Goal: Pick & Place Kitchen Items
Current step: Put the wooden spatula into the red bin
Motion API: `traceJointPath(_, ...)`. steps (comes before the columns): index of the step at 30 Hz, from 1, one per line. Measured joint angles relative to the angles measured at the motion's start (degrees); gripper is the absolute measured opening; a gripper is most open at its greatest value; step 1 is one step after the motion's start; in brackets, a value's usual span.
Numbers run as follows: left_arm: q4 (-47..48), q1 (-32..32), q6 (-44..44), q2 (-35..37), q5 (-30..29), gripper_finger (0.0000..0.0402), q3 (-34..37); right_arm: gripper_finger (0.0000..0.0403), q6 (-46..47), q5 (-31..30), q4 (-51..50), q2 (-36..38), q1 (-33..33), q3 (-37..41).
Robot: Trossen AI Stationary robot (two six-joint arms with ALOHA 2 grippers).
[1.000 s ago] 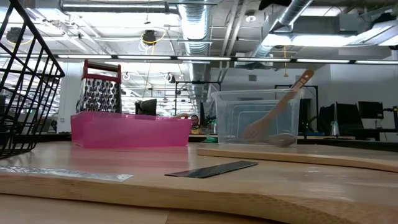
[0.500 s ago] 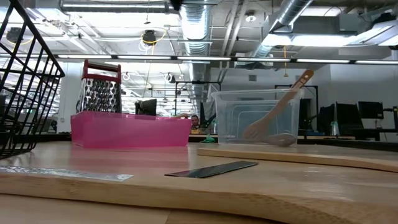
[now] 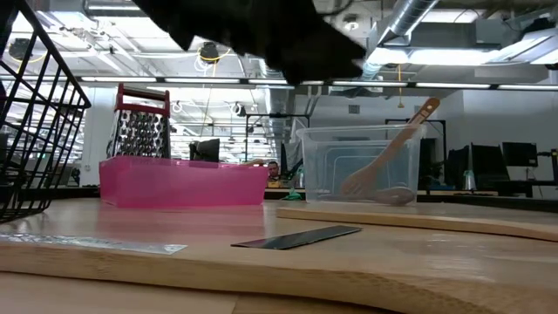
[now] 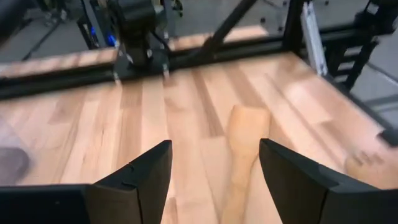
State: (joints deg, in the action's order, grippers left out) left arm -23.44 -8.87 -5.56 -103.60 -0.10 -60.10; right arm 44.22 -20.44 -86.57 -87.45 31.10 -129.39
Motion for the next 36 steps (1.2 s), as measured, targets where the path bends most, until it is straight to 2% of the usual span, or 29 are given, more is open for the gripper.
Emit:
traceJointPath(3, -0.2, 0.4, -0.4, -2.3, 1.9, 0.0225, 0.0, 0.0249, 2.0, -2.2, -0.3, 0.0, 2.0, 0.5)
traceJointPath(8, -1.3, 0.0, -5.9, -6.1, 3.6, 0.0244, 0.0, 0.0249, 4.4, -2.4, -0.4, 0.0, 3.1, 1.9)
traceJointPath(14, -4.4, 0.2, -6.2, -10.4, 5.9, 0.0267, 0.0, 0.0249, 6.5, -2.5, -0.5, 0.0, 3.1, 4.2)
traceJointPath(20, -5.2, 0.9, -6.1, -13.9, 7.5, 0.0269, 0.0, 0.0249, 6.9, -2.5, -0.2, 0.0, 3.0, 5.1)
traceJointPath(29, -5.0, 3.9, -5.7, -17.4, 13.2, 0.0269, 0.1, 0.0249, 6.9, -3.6, 0.0, 0.0, 3.0, 5.1)
traceJointPath(36, -3.8, 5.7, -6.1, -17.4, 14.6, 0.0269, 0.1, 0.0249, 6.9, -3.9, 0.0, 0.0, 3.0, 5.1)
